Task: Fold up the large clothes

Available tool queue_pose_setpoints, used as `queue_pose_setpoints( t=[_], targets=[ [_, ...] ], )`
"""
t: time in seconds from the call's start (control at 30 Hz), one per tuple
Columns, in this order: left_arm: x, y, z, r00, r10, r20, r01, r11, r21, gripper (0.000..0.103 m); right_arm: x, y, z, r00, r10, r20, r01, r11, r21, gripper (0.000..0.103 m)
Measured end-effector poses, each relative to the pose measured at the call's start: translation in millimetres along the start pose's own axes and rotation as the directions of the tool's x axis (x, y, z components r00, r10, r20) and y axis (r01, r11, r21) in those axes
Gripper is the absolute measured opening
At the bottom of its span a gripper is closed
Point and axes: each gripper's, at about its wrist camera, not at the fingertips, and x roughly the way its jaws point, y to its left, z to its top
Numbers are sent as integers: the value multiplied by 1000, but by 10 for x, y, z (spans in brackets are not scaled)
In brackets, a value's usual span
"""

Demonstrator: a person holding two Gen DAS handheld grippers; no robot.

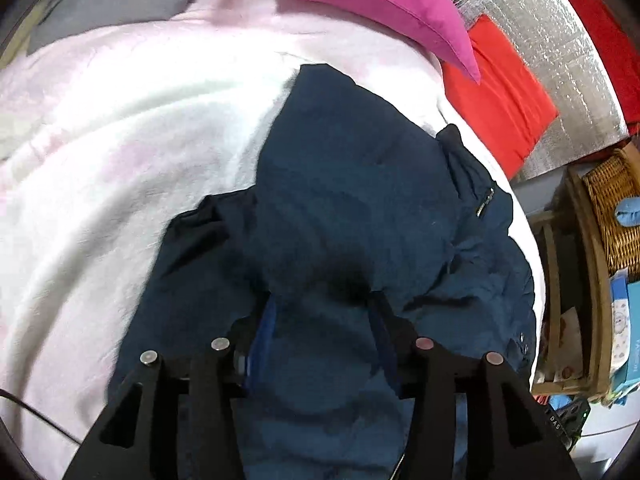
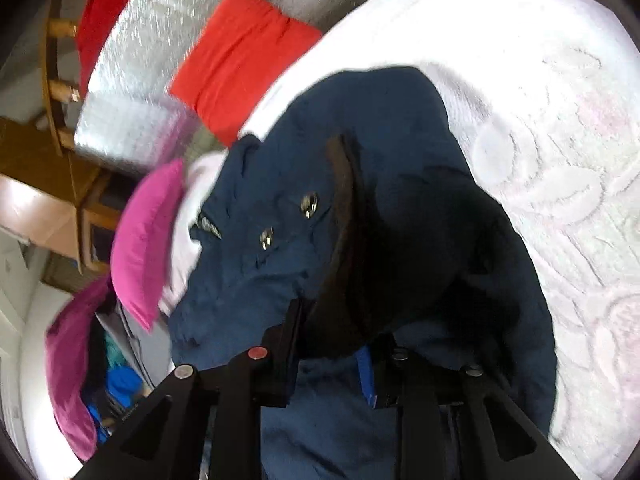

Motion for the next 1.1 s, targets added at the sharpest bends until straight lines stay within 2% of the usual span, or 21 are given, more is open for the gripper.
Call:
queue_pose_setpoints(
  t=[0.1, 0.2, 0.33, 0.4, 0.47, 0.6, 0.7, 0.8, 0.87, 0.97, 1.1],
  targets=[
    [-289, -12, -43, 1000, 4, 23, -5, 997, 75, 49, -68, 26, -18, 996, 3, -93, -7, 999, -42, 28],
    [-518, -56, -64, 996, 20, 88, -32, 990, 137, 50, -173, 91, -59, 989, 7, -145, -22, 994, -104, 28],
    [-630, -93, -36, 984, 26, 178, -57, 983, 175, 60, -364, 191, -76, 995, 55, -83, -68, 985, -158, 28],
    [-558, -114, -27, 980, 35, 197, -73, 980, 185, 60, -372, 235, -67, 1000, 6, -2, -6, 982, -186, 28],
    [-433, -116, -18, 979, 62, 192, -100, 976, 195, 60, -338, 253, -42, 999, -28, 44, 36, 979, -203, 28],
    [-72, -78, 83, 977, 138, 162, -166, 970, 176, 60, -159, 249, 31, 996, -57, 67, 69, 979, -189, 28],
    [180, 39, 151, 978, 179, 103, -193, 971, 143, 60, 15, 173, 65, 996, -90, 20, 92, 981, -170, 26],
    [168, 53, 178, 980, 176, 90, -187, 973, 133, 60, 33, 120, 76, 996, -86, 8, 86, 984, -158, 24],
    [87, 16, 163, 978, 178, 107, -192, 971, 140, 60, -48, 171, 63, 997, -75, 31, 79, 982, -169, 27],
    [-64, -106, 123, 984, 116, 135, -138, 976, 168, 60, -152, 291, 48, 998, -25, 65, 38, 976, -213, 27],
    [-148, -308, 39, 985, 50, 167, -90, 967, 238, 60, -344, 267, 115, 984, -12, 177, 46, 980, -191, 27]
  ],
)
